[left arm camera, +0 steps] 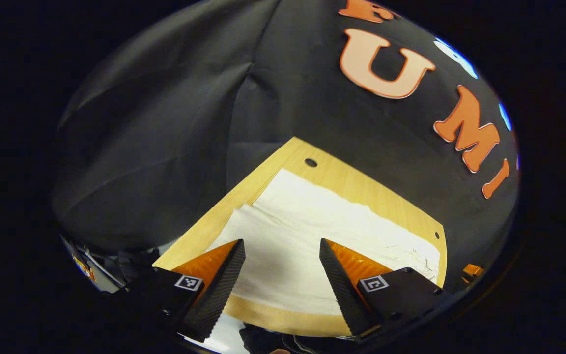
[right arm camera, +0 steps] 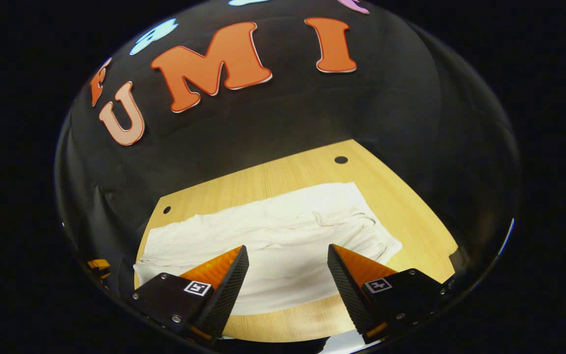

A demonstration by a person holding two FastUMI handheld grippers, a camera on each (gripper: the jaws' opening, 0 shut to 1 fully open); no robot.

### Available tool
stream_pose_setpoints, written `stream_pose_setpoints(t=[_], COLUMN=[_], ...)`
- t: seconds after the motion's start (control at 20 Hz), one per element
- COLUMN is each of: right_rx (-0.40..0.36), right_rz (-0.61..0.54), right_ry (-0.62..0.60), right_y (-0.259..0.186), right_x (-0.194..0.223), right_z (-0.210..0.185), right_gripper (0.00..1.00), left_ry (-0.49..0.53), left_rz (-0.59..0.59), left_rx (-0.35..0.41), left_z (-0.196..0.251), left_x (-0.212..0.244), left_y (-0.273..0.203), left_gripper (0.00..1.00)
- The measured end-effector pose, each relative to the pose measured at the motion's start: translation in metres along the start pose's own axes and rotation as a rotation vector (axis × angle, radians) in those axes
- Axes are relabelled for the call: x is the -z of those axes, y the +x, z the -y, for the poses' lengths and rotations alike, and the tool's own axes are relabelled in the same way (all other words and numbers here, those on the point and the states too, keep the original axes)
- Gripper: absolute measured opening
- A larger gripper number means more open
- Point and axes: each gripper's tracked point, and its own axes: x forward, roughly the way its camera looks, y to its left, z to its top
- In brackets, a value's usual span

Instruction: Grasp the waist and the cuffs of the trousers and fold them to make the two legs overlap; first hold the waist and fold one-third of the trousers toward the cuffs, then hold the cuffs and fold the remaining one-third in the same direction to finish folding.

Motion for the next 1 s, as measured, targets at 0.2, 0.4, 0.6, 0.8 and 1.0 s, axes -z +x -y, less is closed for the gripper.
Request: stream_pose_setpoints(t=[0.2,0.4,0.6,0.8,1.0], right_rx=[0.045,0.067,0.111,0.116,0.121], right_rz=[-0.073,-0.117,-0.154,-0.174,-0.179], right_ry=[0.076,0.172,0.236,0.315,0.343], right_y=[0.014,0.022,0.034,0.04,0.041], right_x=[0.016,0.023,0.034,0.043,0.047], right_z=[0.029,0.045,0.065,0.074,0.074], right_gripper=[0.95,0.95,0.95,0.95,0.95], left_ry=[-0.082,-0.255,-0.401,-0.507,-0.575], left_rz=[-0.117,-0.22,-0.281,-0.322,-0.342], left_rx=[-0.043,-0.077,-0.092,-0.089,-0.058], left_z=[-0.02,-0.049,-0.08,-0.11,-0.114], left_x=[0.034,0.068,0.099,0.112,0.116], left_y=[0.029,0.05,0.063,0.072,0.088], left_gripper=[1.0,1.0,1.0,1.0,0.99])
